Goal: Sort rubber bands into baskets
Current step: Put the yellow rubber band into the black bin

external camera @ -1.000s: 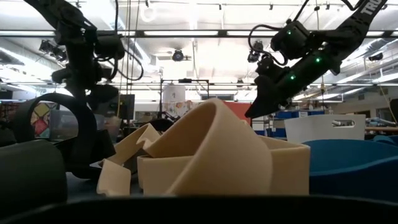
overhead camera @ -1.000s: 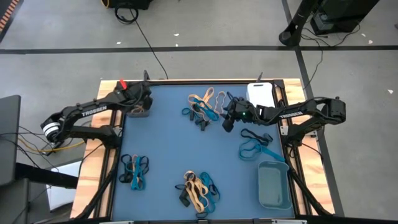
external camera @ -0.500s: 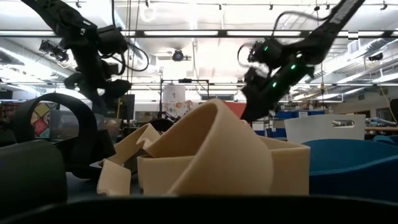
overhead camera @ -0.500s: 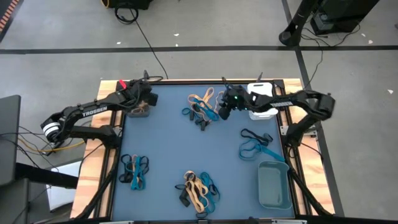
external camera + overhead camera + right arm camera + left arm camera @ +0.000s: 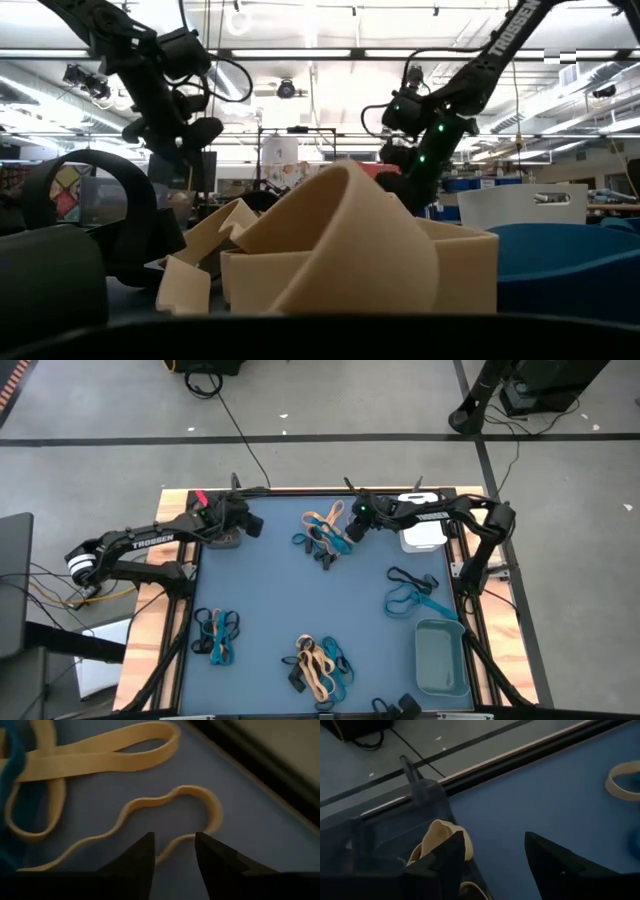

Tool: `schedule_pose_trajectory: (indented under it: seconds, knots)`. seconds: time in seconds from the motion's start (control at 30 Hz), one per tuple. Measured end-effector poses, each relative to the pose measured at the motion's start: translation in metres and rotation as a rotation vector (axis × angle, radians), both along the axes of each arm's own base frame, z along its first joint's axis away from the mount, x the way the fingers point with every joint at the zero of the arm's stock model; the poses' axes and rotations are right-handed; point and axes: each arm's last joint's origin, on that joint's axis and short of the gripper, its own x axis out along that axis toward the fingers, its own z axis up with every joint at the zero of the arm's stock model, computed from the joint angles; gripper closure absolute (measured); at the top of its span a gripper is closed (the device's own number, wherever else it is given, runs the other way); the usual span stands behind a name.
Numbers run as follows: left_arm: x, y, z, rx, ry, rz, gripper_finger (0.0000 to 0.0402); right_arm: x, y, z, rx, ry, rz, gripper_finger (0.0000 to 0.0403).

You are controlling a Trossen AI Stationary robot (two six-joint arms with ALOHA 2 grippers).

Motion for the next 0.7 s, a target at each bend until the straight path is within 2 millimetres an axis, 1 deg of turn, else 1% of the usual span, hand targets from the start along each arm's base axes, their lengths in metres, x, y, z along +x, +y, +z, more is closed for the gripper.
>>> schedule_pose_trajectory:
  seconds: [0.1, 0.2, 0.5, 0.63, 0.7]
  knots:
    - [0.003, 0.0, 0.002, 0.02, -0.029, -0.01, 0.0193, -0.002, 0.0, 0.011, -0.027, -0.018, -0.011, 0.0251]
    - [0.008, 0.0, 0.001, 0.03, -0.027, -0.03, 0.0193, -0.005, -0.003, 0.013, -0.023, -0.031, -0.03, 0.0251]
    - [0.018, 0.003, -0.007, 0.036, -0.009, -0.06, 0.0193, -0.013, -0.023, -0.018, 0.103, -0.024, -0.072, 0.0251]
    - [0.021, 0.004, -0.008, 0.038, -0.009, -0.081, 0.0193, -0.013, -0.026, -0.018, 0.099, -0.015, -0.083, 0.0252]
    - [0.021, 0.004, -0.008, 0.035, -0.015, -0.087, 0.0193, -0.012, -0.026, -0.018, 0.119, -0.034, -0.062, 0.0252]
